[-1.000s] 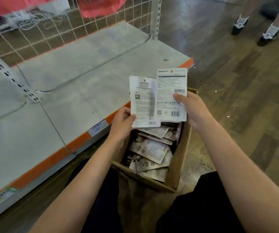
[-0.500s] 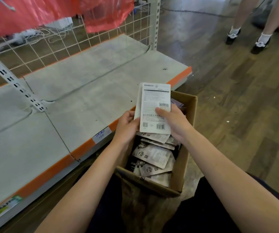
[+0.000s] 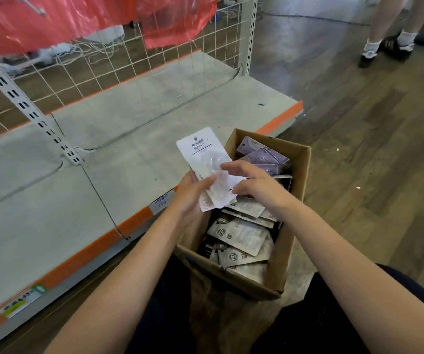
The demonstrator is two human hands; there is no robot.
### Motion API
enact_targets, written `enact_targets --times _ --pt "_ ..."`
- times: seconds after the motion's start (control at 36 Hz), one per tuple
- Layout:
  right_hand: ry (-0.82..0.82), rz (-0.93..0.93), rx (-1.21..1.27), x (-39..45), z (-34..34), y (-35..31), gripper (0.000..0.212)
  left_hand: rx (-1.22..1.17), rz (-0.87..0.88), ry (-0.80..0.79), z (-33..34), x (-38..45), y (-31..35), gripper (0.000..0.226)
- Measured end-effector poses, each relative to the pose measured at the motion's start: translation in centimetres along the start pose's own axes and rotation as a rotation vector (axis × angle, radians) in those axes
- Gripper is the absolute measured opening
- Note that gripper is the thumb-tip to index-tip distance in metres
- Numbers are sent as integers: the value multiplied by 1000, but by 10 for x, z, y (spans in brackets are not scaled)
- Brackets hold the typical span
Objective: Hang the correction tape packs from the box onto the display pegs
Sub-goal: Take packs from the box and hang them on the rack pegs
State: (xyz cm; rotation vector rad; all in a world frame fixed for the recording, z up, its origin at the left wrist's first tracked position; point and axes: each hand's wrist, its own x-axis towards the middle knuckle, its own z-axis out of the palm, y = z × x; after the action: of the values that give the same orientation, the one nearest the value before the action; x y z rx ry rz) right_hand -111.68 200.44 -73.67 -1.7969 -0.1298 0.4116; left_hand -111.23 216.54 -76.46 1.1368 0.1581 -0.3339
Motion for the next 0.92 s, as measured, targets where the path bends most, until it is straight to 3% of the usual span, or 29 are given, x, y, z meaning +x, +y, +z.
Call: enact_targets --times 0.19,0.33,0.42,0.56,0.69,0.92 --pt "225 17 103 6 -5 1 27 22 -7 83 -22 1 9 58" --pt "212 46 94 10 2 3 43 133 63 92 -15 3 8 60" --pt "246 99 87 15 6 7 63 172 80 85 -10 3 6 60" --pt "358 147 192 20 -2 4 50 158 52 164 -16 10 2 37" --pt "569 120 267 23 -26 2 43 84 31 198 -28 13 8 25" --pt "506 100 226 27 -23 4 44 175 61 226 -32 12 16 18"
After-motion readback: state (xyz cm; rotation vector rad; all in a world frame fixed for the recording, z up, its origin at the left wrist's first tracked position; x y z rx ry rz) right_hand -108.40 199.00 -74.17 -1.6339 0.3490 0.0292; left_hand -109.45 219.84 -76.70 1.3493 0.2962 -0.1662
